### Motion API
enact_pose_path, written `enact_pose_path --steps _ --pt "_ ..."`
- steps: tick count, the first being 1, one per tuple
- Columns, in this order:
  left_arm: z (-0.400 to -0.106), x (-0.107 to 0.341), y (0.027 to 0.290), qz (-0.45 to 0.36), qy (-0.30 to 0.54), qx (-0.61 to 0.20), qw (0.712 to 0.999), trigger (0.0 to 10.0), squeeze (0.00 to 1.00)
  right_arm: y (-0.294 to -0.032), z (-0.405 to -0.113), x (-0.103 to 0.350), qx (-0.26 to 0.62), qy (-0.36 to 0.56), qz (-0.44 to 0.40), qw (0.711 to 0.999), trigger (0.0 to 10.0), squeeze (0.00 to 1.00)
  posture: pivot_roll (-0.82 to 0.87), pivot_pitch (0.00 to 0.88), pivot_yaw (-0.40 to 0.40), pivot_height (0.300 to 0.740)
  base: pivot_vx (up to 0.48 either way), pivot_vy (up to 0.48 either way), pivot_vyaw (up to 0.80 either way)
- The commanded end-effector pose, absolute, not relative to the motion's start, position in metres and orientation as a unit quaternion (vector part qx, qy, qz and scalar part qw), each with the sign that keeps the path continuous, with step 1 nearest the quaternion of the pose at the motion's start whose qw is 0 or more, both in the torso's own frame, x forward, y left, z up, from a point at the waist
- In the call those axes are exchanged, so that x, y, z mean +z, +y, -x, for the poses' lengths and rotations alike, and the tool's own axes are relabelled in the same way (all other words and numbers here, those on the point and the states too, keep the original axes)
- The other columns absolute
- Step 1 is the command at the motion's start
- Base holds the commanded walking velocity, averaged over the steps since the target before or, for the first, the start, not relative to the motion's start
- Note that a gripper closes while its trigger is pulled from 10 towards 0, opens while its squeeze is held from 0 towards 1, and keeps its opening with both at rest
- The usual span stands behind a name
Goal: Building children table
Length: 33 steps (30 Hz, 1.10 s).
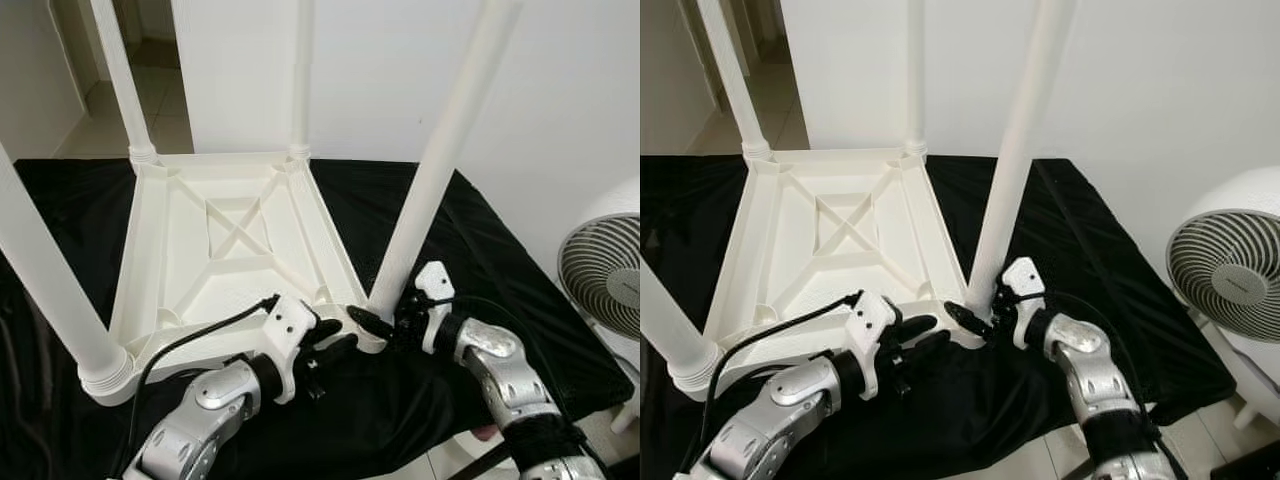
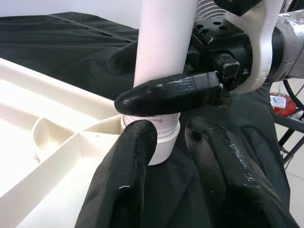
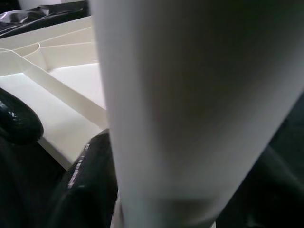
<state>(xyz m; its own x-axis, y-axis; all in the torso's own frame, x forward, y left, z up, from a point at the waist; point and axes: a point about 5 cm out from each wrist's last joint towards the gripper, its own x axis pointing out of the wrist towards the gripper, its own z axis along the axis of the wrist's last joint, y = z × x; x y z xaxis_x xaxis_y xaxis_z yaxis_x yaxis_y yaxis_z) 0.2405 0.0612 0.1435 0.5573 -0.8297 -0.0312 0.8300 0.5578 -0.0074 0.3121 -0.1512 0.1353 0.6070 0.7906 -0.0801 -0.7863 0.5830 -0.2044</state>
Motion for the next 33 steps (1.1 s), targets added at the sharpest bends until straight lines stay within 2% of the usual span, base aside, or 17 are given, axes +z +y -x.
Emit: enact_pose_path --steps 1,10,14,15,16,21,24,25,27,28,30,33 --pt "-0.238 0.145 0.059 -0.005 0.016 -0.495 0.869 10.0 0.0 -0.155 -0.311 0.129 0.45 0.007 0.114 0.885 0.0 0.0 0.02 0.0 -0.043 0.74 0.0 0.0 0.0" --pt "-0.236 0.143 0.058 -0.001 0.018 -0.495 0.869 10.0 0.0 -0.157 -0.301 0.116 0.447 0.018 0.083 0.89 0.0 0.0 0.02 0.0 -0.046 0.74 0.0 0.0 0.0" --pt "-0.235 0.143 0.058 -0.002 0.019 -0.497 0.868 10.0 0.0 -0.15 -0.3 0.112 0.405 0.011 0.06 0.912 0.0 0.0 0.02 0.0 -0.05 0.74 0.0 0.0 0.0" --pt "-0.235 0.143 0.059 -0.002 0.019 -0.497 0.867 10.0 0.0 -0.148 -0.301 0.11 0.382 0.014 0.063 0.922 7.2 0.0 0.02 0.0 -0.052 0.74 0.0 0.0 0.0" --pt "-0.235 0.143 0.059 -0.002 0.02 -0.498 0.867 10.0 0.0 -0.145 -0.302 0.109 0.36 0.017 0.059 0.931 10.0 0.0 0.02 0.0 -0.053 0.74 0.0 0.0 0.0" --pt "-0.234 0.142 0.059 -0.003 0.022 -0.497 0.867 10.0 0.0 -0.14 -0.3 0.107 0.314 0.019 0.041 0.948 10.0 0.0 0.02 0.0 -0.053 0.74 0.0 0.0 0.0" --pt "-0.233 0.141 0.059 -0.002 0.023 -0.498 0.867 10.0 0.0 -0.139 -0.302 0.106 0.218 0.03 0.005 0.976 10.0 0.0 0.02 0.0 -0.057 0.74 0.0 0.0 0.0" --pt "-0.233 0.141 0.059 -0.002 0.023 -0.498 0.867 10.0 0.0 -0.139 -0.302 0.106 0.218 0.03 0.005 0.976 10.0 0.0 0.02 0.0 -0.057 0.74 0.0 0.0 0.0" --pt "-0.234 0.142 0.059 0.002 0.021 -0.497 0.867 10.0 0.0 -0.142 -0.302 0.107 0.135 0.022 0.005 0.991 10.0 0.0 0.02 0.0 -0.058 0.74 0.0 0.0 0.0" --pt "-0.234 0.142 0.059 0.002 0.021 -0.497 0.867 10.0 0.0 -0.142 -0.302 0.107 0.135 0.022 0.005 0.991 10.0 0.0 0.02 0.0 -0.058 0.74 0.0 0.0 0.0" --pt "-0.234 0.144 0.058 0.009 0.018 -0.496 0.868 10.0 0.0 -0.149 -0.298 0.107 0.026 0.023 0.013 0.999 10.0 0.0 0.02 0.0 -0.063 0.74 0.0 0.0 0.0" --pt "-0.234 0.144 0.058 0.01 0.017 -0.496 0.868 10.0 0.0 -0.15 -0.296 0.107 -0.007 0.024 0.005 1.0 10.0 0.0 0.02 0.0 -0.067 0.74 0.0 0.0 0.0"
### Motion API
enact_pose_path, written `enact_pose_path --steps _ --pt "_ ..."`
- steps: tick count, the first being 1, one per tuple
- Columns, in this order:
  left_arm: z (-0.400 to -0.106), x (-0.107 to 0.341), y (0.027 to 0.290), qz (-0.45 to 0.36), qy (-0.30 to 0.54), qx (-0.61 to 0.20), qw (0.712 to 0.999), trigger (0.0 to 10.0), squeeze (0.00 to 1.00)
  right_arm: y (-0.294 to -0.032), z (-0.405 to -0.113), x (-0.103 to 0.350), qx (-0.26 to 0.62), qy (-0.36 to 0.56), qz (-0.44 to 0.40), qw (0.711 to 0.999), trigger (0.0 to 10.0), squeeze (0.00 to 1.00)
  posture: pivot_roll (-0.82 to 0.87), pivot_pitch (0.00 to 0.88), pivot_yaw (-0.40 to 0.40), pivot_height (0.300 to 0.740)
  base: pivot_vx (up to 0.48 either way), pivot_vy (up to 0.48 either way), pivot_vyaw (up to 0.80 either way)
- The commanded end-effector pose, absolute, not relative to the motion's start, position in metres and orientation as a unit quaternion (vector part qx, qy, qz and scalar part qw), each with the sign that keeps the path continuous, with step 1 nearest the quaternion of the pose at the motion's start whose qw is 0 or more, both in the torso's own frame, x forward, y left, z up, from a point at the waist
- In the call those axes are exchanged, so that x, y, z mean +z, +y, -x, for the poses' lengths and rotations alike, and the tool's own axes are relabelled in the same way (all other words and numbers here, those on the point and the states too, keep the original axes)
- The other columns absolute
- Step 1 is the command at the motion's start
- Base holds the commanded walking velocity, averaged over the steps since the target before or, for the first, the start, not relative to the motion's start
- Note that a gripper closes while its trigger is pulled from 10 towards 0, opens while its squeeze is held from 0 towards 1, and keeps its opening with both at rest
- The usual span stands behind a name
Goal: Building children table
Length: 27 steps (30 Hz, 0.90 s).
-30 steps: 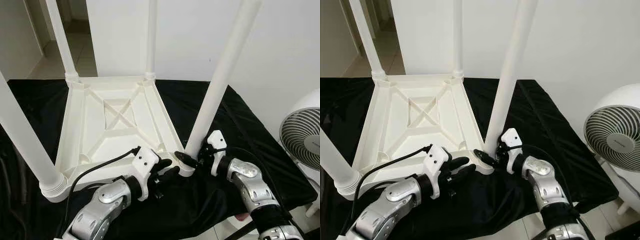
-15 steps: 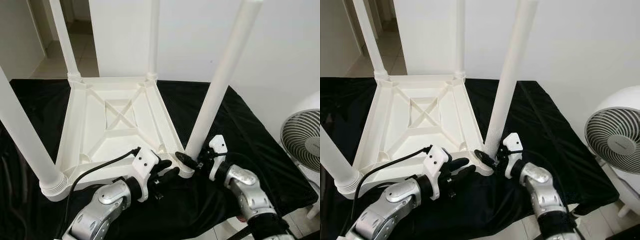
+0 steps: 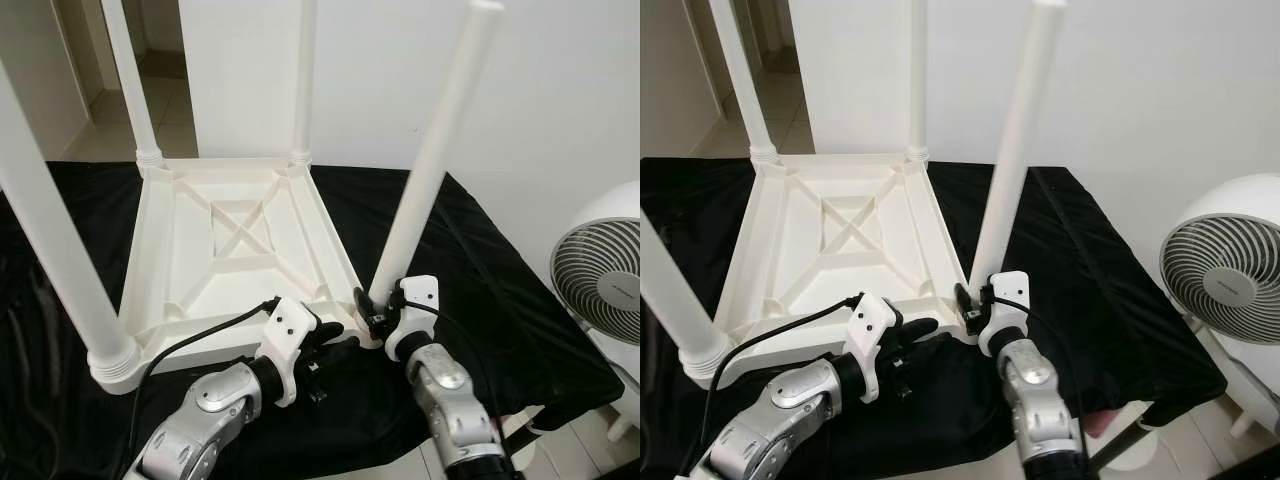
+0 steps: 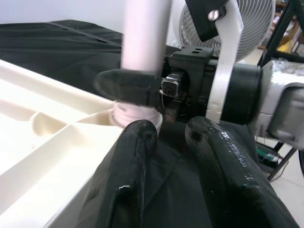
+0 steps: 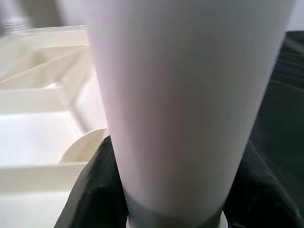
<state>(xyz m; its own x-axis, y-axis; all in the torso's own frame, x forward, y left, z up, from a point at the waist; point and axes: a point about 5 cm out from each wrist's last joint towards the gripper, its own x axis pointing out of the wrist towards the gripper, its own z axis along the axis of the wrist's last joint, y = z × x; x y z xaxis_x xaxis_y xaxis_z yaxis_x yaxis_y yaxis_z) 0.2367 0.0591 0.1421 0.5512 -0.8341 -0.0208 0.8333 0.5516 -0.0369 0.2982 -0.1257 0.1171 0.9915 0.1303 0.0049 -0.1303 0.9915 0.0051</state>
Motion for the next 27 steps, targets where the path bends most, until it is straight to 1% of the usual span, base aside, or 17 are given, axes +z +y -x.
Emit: enact_pose_path --steps 1,4,5,10,16,18,19,20,21,22,23,24,27 --pt "-0.233 0.143 0.057 0.01 0.017 -0.496 0.868 10.0 0.0 -0.143 -0.292 0.108 -0.009 0.022 0.005 1.0 10.0 0.0 0.02 0.0 -0.069 0.74 0.0 0.0 0.0" --pt "-0.233 0.143 0.057 0.012 0.018 -0.496 0.868 10.0 0.0 -0.138 -0.291 0.11 0.001 0.012 0.0 1.0 10.0 0.0 0.01 0.0 -0.065 0.74 0.0 0.0 0.0" --pt "-0.233 0.143 0.056 0.013 0.019 -0.496 0.868 10.0 0.0 -0.138 -0.29 0.114 0.0 0.0 -0.015 1.0 10.0 1.0 0.01 0.0 -0.068 0.74 0.0 0.0 0.0" --pt "-0.233 0.142 0.056 0.013 0.019 -0.496 0.868 10.0 0.0 -0.14 -0.29 0.119 0.004 -0.017 -0.027 0.999 10.0 1.0 0.02 0.0 -0.069 0.74 0.0 0.0 0.0" --pt "-0.232 0.142 0.056 0.014 0.02 -0.495 0.869 10.0 0.0 -0.138 -0.291 0.128 0.036 -0.042 -0.042 0.998 10.0 1.0 0.02 0.0 -0.073 0.74 0.0 0.0 0.0" --pt "-0.232 0.142 0.057 0.014 0.02 -0.493 0.869 10.0 0.0 -0.141 -0.294 0.13 0.079 -0.036 -0.039 0.995 10.0 1.0 0.02 0.0 -0.071 0.74 0.0 0.0 0.0" --pt "-0.232 0.142 0.057 0.014 0.02 -0.493 0.869 10.0 0.0 -0.141 -0.294 0.13 0.079 -0.036 -0.039 0.995 10.0 1.0 0.02 0.0 -0.071 0.74 0.0 0.0 0.0" --pt "-0.233 0.143 0.057 0.014 0.019 -0.493 0.87 10.0 0.0 -0.143 -0.296 0.129 0.118 -0.026 -0.039 0.992 10.0 1.0 0.02 0.0 -0.069 0.74 0.0 0.0 0.0" --pt "-0.233 0.143 0.057 0.014 0.019 -0.493 0.87 10.0 0.0 -0.143 -0.296 0.129 0.118 -0.026 -0.039 0.992 10.0 1.0 0.02 0.0 -0.069 0.74 0.0 0.0 0.0" --pt "-0.233 0.143 0.058 0.014 0.019 -0.492 0.87 10.0 0.0 -0.145 -0.297 0.128 0.148 -0.019 -0.035 0.988 10.0 0.63 0.02 0.0 -0.067 0.74 0.0 0.0 0.0" --pt "-0.233 0.144 0.059 0.014 0.019 -0.492 0.87 10.0 0.0 -0.147 -0.297 0.127 0.201 -0.011 -0.022 0.979 10.0 0.0 0.02 0.0 -0.061 0.74 0.0 0.0 0.0" --pt "-0.234 0.144 0.059 0.013 0.019 -0.491 0.871 10.0 0.0 -0.149 -0.297 0.125 0.235 -0.005 -0.008 0.972 10.0 0.0 0.02 0.0 -0.061 0.74 0.0 0.0 0.0" --pt "-0.234 0.144 0.06 0.012 0.02 -0.491 0.871 10.0 0.0 -0.157 -0.297 0.122 0.295 0.006 0.025 0.955 10.0 0.0 0.02 0.0 -0.055 0.74 0.0 0.0 0.0"
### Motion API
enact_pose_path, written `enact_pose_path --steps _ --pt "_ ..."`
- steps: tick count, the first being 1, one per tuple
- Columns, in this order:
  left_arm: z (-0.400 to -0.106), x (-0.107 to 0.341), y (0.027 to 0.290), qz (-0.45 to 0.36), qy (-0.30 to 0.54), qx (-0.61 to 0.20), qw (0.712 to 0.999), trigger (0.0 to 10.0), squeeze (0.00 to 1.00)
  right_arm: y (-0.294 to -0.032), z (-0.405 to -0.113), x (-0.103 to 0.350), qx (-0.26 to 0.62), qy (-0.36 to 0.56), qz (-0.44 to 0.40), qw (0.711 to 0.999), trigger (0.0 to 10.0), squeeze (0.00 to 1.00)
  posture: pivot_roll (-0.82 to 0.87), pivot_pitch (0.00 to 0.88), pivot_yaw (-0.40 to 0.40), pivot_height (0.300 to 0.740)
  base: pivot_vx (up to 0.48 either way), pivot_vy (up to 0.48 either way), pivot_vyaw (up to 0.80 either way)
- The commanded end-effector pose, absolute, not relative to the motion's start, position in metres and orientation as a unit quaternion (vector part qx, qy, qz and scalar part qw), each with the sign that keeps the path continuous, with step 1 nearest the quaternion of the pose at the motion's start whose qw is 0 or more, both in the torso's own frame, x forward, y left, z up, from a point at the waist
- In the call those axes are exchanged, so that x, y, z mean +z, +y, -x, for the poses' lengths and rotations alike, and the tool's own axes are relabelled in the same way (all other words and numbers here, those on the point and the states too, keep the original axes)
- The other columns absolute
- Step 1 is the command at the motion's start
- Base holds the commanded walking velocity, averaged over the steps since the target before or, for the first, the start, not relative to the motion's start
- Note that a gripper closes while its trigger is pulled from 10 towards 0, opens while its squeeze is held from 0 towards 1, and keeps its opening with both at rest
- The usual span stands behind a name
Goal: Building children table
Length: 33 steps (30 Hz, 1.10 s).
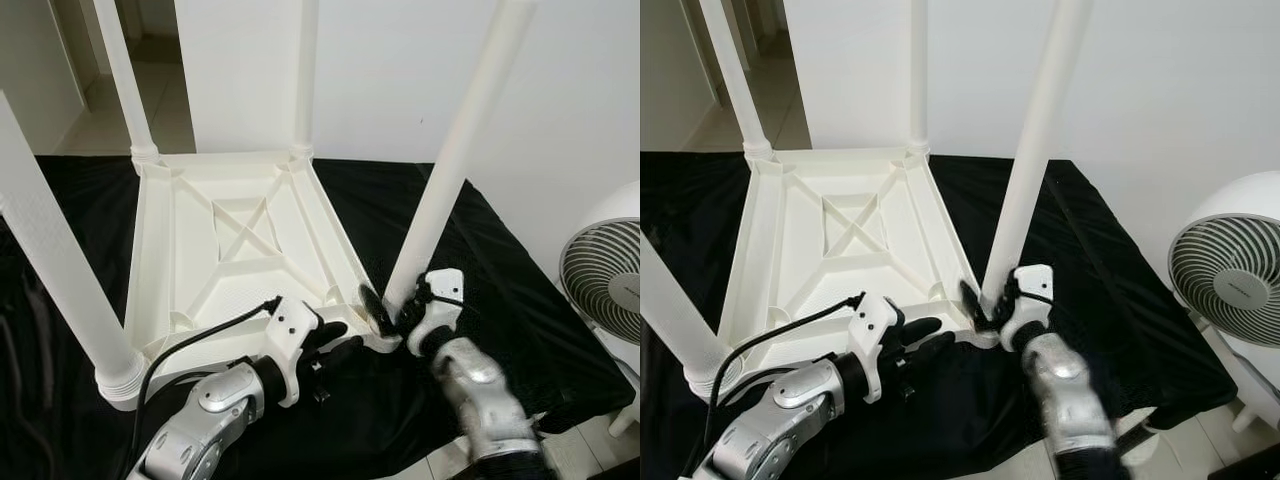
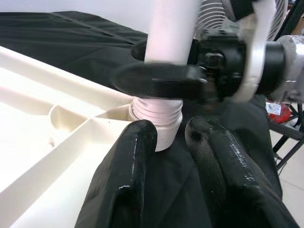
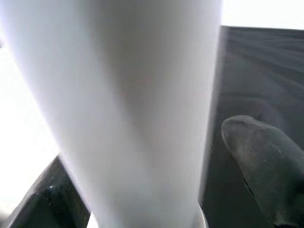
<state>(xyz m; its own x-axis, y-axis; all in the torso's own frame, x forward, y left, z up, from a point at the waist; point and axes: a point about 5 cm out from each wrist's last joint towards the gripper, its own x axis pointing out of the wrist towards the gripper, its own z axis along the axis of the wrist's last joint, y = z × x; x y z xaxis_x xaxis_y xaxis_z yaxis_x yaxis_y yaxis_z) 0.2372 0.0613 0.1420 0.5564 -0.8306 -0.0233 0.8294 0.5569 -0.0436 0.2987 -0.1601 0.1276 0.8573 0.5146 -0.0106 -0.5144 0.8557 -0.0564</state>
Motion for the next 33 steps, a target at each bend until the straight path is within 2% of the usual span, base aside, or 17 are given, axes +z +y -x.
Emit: enact_pose_path --steps 1,4,10,11,12,20,28,29,30,33 --pt "-0.234 0.144 0.06 0.012 0.02 -0.491 0.871 10.0 0.0 -0.158 -0.297 0.121 0.307 0.008 0.033 0.951 10.0 0.0 0.02 0.0 -0.055 0.74 0.0 0.0 0.0" --pt "-0.236 0.145 0.061 0.011 0.019 -0.49 0.872 10.0 0.0 -0.17 -0.298 0.121 0.367 0.021 0.053 0.928 10.0 0.0 0.02 0.005 -0.054 0.74 0.0 0.0 0.0" --pt "-0.235 0.146 0.062 0.012 0.019 -0.487 0.873 10.0 0.0 -0.172 -0.303 0.123 0.389 0.026 0.051 0.92 9.9 0.0 0.02 0.018 -0.055 0.74 0.0 0.0 0.0" --pt "-0.235 0.146 0.062 0.013 0.019 -0.487 0.873 10.0 0.0 -0.172 -0.305 0.124 0.392 0.022 0.055 0.918 8.2 0.0 0.02 0.021 -0.055 0.74 0.0 0.0 0.0" --pt "-0.235 0.146 0.062 0.013 0.019 -0.487 0.873 10.0 0.0 -0.172 -0.308 0.126 0.393 0.018 0.055 0.918 0.0 0.0 0.03 0.024 -0.055 0.74 0.0 0.0 0.0" --pt "-0.233 0.146 0.062 0.015 0.021 -0.482 0.876 10.0 0.0 -0.167 -0.312 0.125 0.424 0.01 0.054 0.904 0.0 0.0 0.04 0.03 -0.061 0.74 0.0 0.0 0.0" --pt "-0.231 0.146 0.062 0.017 0.023 -0.48 0.877 10.0 0.0 -0.165 -0.307 0.115 0.424 0.02 0.055 0.904 0.0 0.0 0.03 0.037 -0.061 0.74 0.0 0.0 0.0" --pt "-0.231 0.146 0.062 0.017 0.024 -0.481 0.876 10.0 0.0 -0.165 -0.306 0.114 0.423 0.02 0.057 0.904 3.6 0.0 0.03 0.037 -0.06 0.74 0.0 0.0 0.0" --pt "-0.231 0.146 0.062 0.017 0.024 -0.481 0.876 10.0 0.0 -0.164 -0.305 0.111 0.417 0.027 0.059 0.907 10.0 0.0 0.03 0.039 -0.06 0.74 0.0 0.0 0.0" --pt "-0.231 0.146 0.062 0.018 0.024 -0.482 0.876 10.0 0.0 -0.162 -0.303 0.105 0.383 0.038 0.053 0.921 10.0 0.0 0.03 0.041 -0.059 0.74 0.0 0.0 0.0"
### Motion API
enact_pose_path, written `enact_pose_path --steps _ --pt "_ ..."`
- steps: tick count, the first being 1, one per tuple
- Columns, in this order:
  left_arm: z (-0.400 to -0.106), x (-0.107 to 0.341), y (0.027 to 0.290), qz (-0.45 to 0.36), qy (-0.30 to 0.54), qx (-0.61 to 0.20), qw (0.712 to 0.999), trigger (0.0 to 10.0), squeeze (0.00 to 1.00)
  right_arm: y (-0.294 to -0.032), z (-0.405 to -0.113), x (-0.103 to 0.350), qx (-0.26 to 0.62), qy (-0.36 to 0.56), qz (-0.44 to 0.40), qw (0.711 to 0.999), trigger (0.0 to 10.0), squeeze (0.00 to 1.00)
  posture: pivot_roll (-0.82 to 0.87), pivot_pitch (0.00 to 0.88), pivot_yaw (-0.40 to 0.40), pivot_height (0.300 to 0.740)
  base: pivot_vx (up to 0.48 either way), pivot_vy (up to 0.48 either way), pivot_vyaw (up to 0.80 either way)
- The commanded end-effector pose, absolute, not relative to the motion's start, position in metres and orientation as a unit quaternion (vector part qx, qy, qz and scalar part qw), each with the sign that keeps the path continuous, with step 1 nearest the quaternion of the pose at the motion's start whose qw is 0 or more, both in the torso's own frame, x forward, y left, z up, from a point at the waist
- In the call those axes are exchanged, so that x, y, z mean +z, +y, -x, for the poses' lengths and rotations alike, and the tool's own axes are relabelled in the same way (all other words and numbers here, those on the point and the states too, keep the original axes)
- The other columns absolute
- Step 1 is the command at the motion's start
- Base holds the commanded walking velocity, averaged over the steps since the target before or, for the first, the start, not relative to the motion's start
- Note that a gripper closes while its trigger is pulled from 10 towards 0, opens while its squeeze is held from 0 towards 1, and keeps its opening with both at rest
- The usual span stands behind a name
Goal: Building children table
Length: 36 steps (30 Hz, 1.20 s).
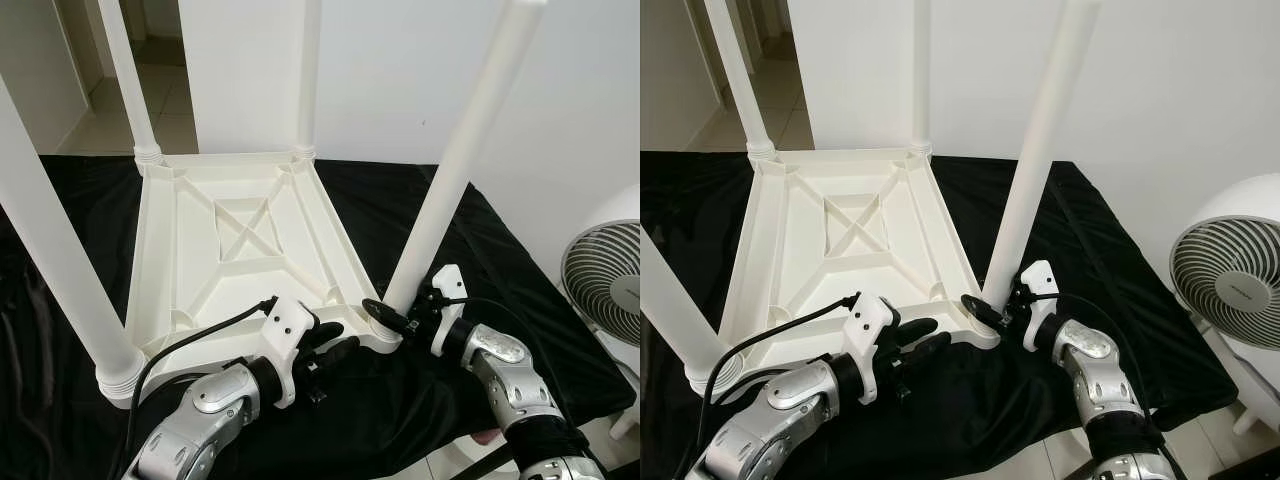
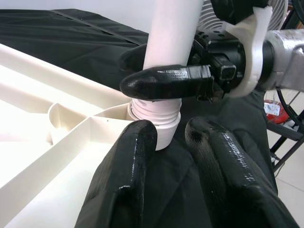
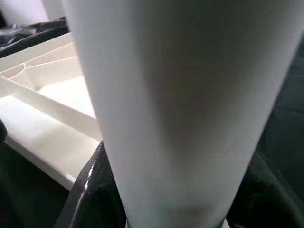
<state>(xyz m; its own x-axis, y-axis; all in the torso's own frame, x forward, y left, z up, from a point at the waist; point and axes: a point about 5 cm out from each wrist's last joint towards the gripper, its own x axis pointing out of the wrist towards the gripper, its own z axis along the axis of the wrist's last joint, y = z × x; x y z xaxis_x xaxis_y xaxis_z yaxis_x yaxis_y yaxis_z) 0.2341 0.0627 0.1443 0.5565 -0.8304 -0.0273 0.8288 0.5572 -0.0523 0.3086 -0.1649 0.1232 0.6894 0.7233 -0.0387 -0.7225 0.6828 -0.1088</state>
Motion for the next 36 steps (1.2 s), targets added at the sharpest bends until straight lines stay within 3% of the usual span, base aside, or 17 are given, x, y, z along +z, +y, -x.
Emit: enact_pose_path --steps 1,7,12,20,25,31,32,36 --pt "-0.231 0.146 0.062 0.018 0.024 -0.482 0.876 10.0 0.0 -0.162 -0.303 0.105 0.383 0.038 0.053 0.921 10.0 0.0 0.03 0.041 -0.059 0.74 0.0 0.0 0.0" --pt "-0.231 0.146 0.061 0.019 0.025 -0.483 0.875 10.0 0.0 -0.158 -0.301 0.101 0.334 0.042 0.046 0.941 10.0 0.0 0.02 0.04 -0.057 0.74 0.0 0.0 0.0" --pt "-0.231 0.146 0.06 0.02 0.026 -0.485 0.874 10.0 0.0 -0.147 -0.298 0.096 0.194 0.049 0.026 0.979 10.0 0.0 0.02 0.041 -0.058 0.74 0.0 0.0 0.0" --pt "-0.23 0.145 0.059 0.022 0.026 -0.487 0.873 10.0 0.0 -0.133 -0.291 0.096 0.039 0.045 0.01 0.998 10.0 0.0 0.02 0.041 -0.06 0.74 0.0 0.0 0.0" --pt "-0.23 0.145 0.059 0.024 0.026 -0.487 0.873 10.0 0.0 -0.117 -0.287 0.104 0.063 0.023 0.001 0.998 10.0 0.0 0.02 0.041 -0.06 0.74 0.0 0.0 0.0" --pt "-0.229 0.144 0.058 0.024 0.027 -0.488 0.872 10.0 0.0 -0.118 -0.287 0.105 0.053 0.026 0.006 0.998 10.0 0.0 0.01 0.034 -0.057 0.74 0.0 0.0 0.0" --pt "-0.229 0.144 0.058 0.024 0.028 -0.489 0.872 10.0 0.0 -0.123 -0.29 0.11 0.056 0.011 -0.001 0.998 10.0 1.0 0.01 0.029 -0.06 0.74 0.0 0.0 0.0" --pt "-0.23 0.144 0.058 0.023 0.027 -0.489 0.871 10.0 0.0 -0.133 -0.295 0.118 0.063 -0.014 -0.012 0.998 10.0 1.0 0.01 0.028 -0.063 0.74 0.0 0.0 0.0"
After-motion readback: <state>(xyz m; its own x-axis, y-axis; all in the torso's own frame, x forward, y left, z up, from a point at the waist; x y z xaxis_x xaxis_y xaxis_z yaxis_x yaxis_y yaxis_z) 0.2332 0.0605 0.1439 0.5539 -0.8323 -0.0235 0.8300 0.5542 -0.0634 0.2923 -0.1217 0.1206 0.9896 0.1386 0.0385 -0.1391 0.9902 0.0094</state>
